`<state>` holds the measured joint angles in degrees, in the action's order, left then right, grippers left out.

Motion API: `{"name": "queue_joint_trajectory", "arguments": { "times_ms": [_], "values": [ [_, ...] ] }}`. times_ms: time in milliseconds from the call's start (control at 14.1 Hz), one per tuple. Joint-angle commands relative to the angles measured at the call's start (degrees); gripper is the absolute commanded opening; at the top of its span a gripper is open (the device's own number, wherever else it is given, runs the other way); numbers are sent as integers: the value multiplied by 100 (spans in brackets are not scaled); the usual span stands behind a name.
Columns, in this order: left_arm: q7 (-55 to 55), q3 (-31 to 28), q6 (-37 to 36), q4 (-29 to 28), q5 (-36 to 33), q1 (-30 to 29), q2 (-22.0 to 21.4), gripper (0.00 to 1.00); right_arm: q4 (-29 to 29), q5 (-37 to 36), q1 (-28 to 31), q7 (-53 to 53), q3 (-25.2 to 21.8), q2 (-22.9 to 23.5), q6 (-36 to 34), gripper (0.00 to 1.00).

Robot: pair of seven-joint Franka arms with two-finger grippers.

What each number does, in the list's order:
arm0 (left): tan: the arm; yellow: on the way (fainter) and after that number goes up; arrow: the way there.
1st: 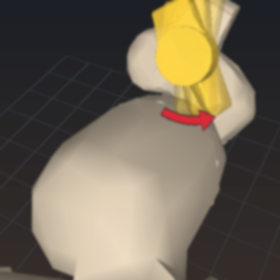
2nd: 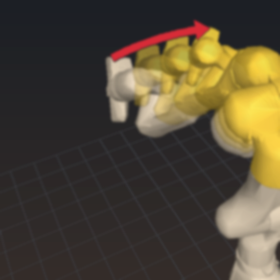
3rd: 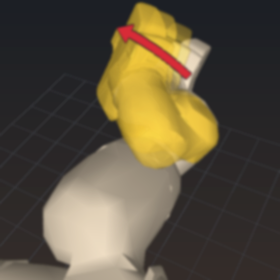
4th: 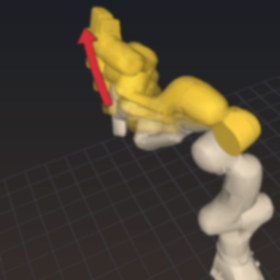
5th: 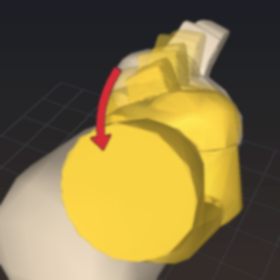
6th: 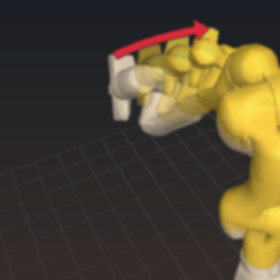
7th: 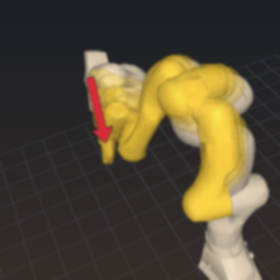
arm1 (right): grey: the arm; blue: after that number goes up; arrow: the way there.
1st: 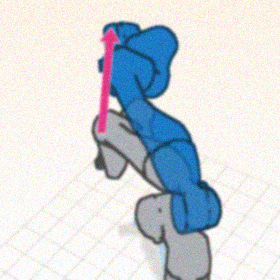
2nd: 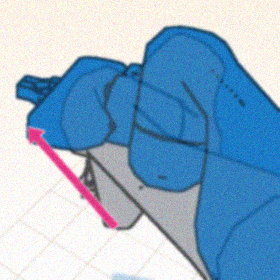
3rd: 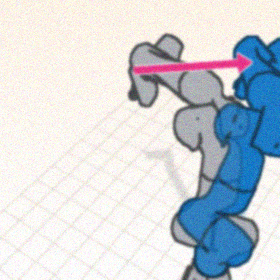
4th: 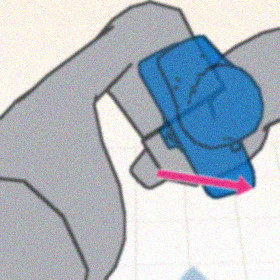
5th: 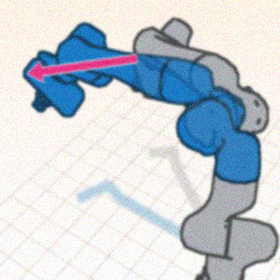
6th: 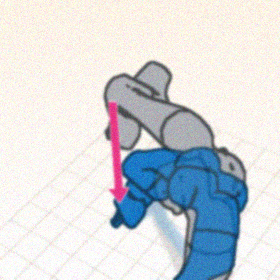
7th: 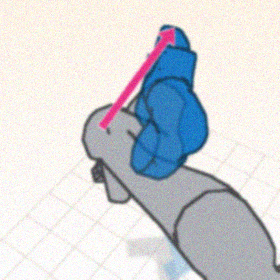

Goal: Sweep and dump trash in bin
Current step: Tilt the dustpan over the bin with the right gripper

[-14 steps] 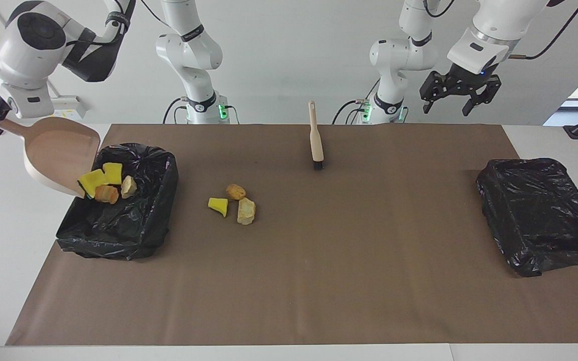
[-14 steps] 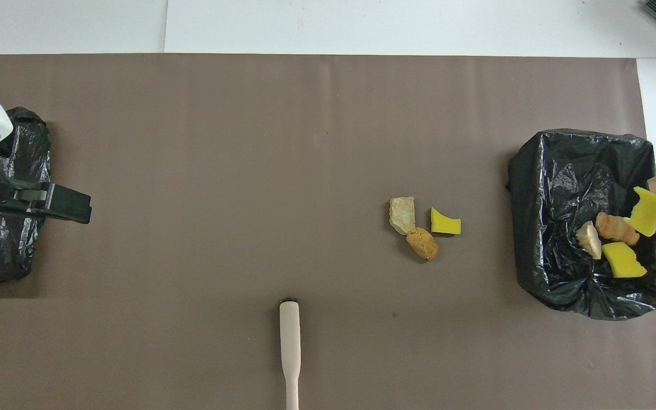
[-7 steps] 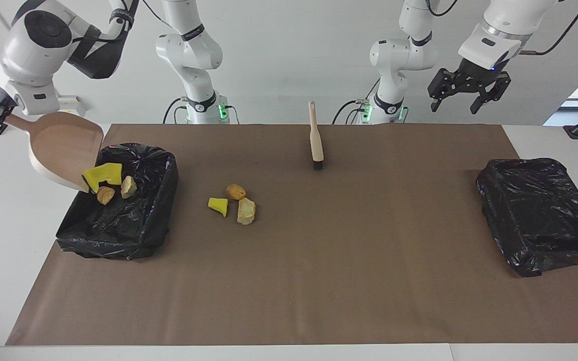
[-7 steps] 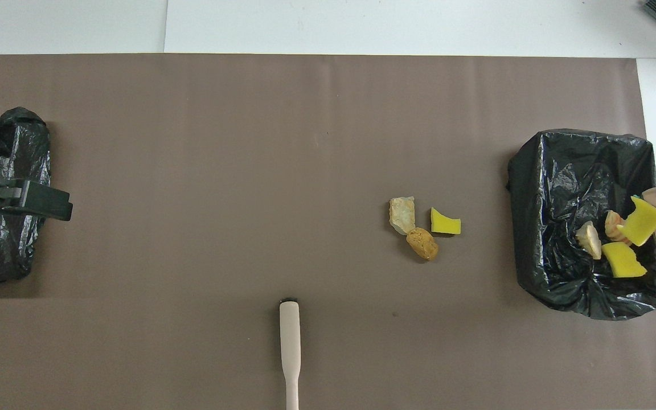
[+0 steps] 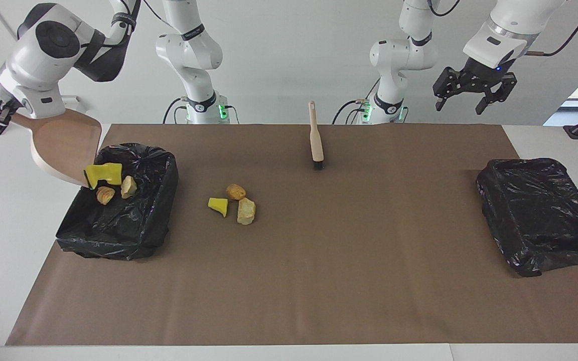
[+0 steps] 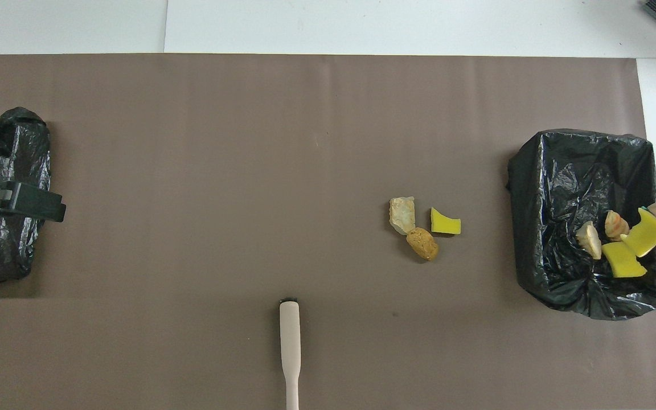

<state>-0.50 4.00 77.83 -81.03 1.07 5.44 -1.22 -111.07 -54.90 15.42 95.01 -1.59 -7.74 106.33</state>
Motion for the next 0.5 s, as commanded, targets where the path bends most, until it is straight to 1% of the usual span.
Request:
{"name": "queue_joint_trajectory", "arguments": {
  "times_ms": [0,71,142,284,355,426],
  "values": [
    [-20,31,-111,-70,42,-87,-124,100,33,496,75,290,1,-139,-505,0],
    [-46,31,20,-96,51,-95,-124,100,-63,733,84,324,-43,-201,-621,0],
    [-64,22,108,-97,86,-95,-116,100,-195,796,84,351,-52,-314,-622,0],
    [-99,-4,127,-62,270,-113,-63,100,-284,884,76,360,-52,-351,-665,0],
    [-108,-13,109,-44,253,-139,-37,100,-310,894,84,342,-52,-342,-605,0],
    [-99,-4,101,-35,227,-148,-10,100,-406,772,76,368,-61,-333,-326,0]
  ]
}}
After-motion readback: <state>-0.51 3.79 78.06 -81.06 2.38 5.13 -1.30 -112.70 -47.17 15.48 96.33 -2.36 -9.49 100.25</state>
